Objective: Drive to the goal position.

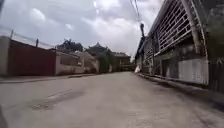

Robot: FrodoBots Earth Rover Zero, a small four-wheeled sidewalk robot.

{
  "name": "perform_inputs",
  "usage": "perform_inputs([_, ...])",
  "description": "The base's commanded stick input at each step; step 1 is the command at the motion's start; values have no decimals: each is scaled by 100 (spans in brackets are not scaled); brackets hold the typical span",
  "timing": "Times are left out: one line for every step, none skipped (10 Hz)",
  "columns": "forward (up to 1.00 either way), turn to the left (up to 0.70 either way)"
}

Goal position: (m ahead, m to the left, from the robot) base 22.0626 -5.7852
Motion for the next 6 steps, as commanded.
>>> perform_inputs([50, 1])
perform_inputs([50, 1])
perform_inputs([50, 1])
perform_inputs([50, 1])
perform_inputs([50, 1])
perform_inputs([50, 1])
